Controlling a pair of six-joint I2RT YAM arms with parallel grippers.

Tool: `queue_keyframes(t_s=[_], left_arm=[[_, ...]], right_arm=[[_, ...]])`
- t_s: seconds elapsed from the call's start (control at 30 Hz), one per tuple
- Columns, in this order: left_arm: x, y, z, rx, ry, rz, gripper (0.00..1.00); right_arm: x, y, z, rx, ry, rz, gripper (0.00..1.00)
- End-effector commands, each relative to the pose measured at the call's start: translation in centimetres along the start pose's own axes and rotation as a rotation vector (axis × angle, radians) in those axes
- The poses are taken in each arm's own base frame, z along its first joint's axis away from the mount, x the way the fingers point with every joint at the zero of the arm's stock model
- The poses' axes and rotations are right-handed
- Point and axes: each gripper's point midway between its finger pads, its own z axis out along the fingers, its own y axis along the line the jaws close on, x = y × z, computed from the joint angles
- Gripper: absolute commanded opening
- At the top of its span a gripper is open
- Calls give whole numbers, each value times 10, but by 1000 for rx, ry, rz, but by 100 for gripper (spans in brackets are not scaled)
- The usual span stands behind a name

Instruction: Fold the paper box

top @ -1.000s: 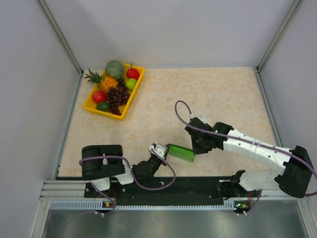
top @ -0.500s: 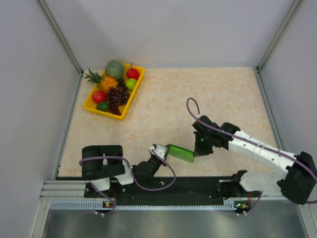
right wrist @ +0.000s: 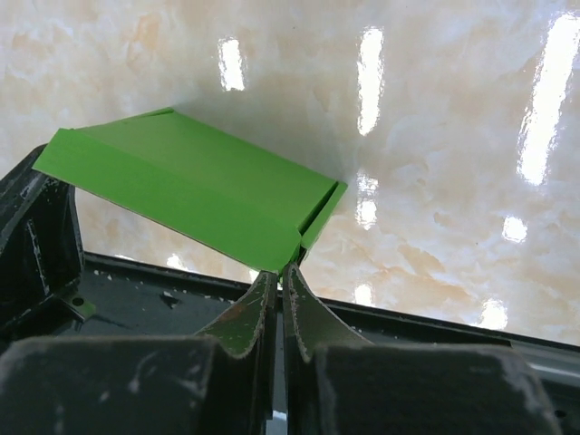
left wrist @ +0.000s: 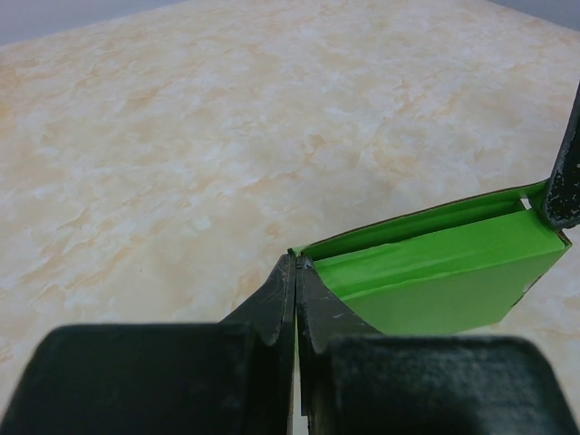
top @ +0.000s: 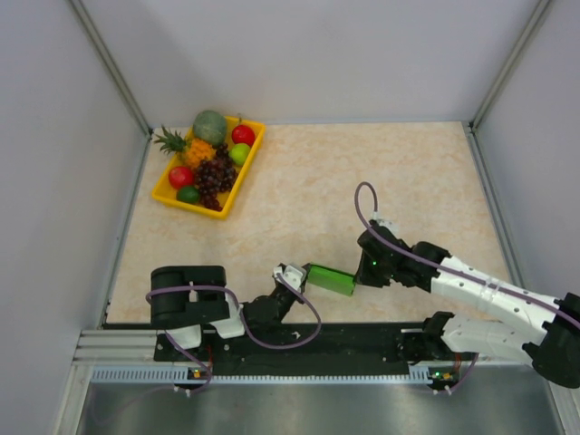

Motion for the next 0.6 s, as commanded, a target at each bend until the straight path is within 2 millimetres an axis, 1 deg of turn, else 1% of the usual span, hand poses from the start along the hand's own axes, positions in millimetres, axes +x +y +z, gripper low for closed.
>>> queue_keyframes(t_s=[0.0, 0.07, 0.23, 0.3, 0.37, 0.43, 0.47, 0.5, 0.57], left_arm=[[-2, -13, -8, 76, -33, -62, 0], [-1, -15, -8, 82, -30, -60, 0], [-2, -15, -8, 84, -32, -61, 0], [-2, -15, -8, 84, -30, -57, 0], [-2, -15, -8, 85, -32, -55, 0], [-3, -15, -8, 85, -33, -56, 0], [-3, -15, -8, 84, -33, -56, 0], [-3, -14, -9, 81, -34, -57, 0], [-2, -14, -9, 77, -33, -56, 0]], right_arm=[[-19, 14, 10, -50, -104, 75, 0], [-22, 20, 6, -88, -102, 98, 0], [-35, 22, -6, -136, -132, 155, 0], [-33, 22, -5, -139, -115, 147, 0], [-24, 20, 1, -130, -80, 142, 0], [-14, 12, 9, -118, -53, 142, 0], [-12, 11, 8, -127, -51, 142, 0], [-7, 5, 11, -114, -43, 138, 0], [-4, 2, 9, -120, -43, 124, 0]])
